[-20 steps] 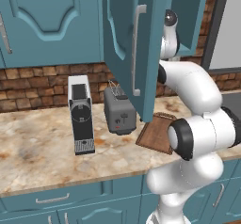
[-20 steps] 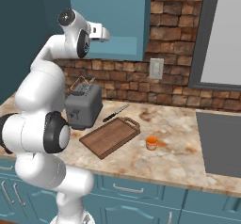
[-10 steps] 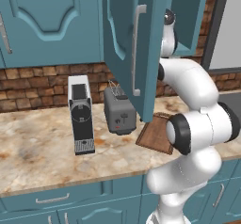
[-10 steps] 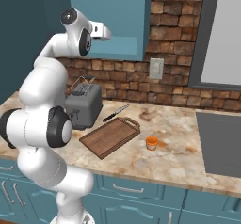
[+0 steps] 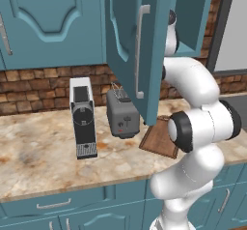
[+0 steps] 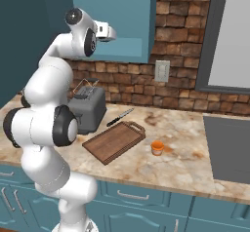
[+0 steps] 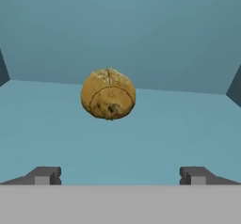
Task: Pick the bread, place it on the cutting board, pick the jam, place it on the counter, and close the cabinet.
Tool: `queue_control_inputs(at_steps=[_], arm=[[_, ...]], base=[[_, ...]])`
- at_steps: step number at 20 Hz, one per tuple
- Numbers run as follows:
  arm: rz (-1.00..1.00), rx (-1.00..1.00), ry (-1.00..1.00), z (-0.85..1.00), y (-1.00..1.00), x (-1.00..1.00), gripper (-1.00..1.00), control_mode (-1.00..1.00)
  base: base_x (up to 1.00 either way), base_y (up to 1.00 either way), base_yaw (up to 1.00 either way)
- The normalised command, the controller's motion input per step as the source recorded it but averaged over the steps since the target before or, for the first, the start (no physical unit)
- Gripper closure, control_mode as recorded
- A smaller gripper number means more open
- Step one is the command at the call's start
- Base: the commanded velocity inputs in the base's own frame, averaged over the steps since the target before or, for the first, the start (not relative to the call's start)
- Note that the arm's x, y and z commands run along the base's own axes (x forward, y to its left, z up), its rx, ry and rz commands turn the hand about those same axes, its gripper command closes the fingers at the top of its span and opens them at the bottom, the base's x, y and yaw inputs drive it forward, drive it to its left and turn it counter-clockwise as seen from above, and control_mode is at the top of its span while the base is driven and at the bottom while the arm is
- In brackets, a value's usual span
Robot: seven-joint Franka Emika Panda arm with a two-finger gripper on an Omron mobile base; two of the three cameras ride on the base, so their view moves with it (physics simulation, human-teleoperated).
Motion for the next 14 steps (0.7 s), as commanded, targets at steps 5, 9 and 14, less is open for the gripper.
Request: queue_control_inputs(at_steps=[5, 9, 14], arm=[[0.00, 0.00, 0.00, 0.00, 0.00, 0.17, -1.00, -1.00], [0.00, 0.00, 0.00, 0.00, 0.01, 0.16, -1.00, -1.00], [0.00, 0.00, 0.00, 0.00, 0.05, 0.18, -1.00, -1.00]], base=[[0.00, 0.00, 0.00], [0.00, 0.00, 0.00], [0.00, 0.00, 0.00]])
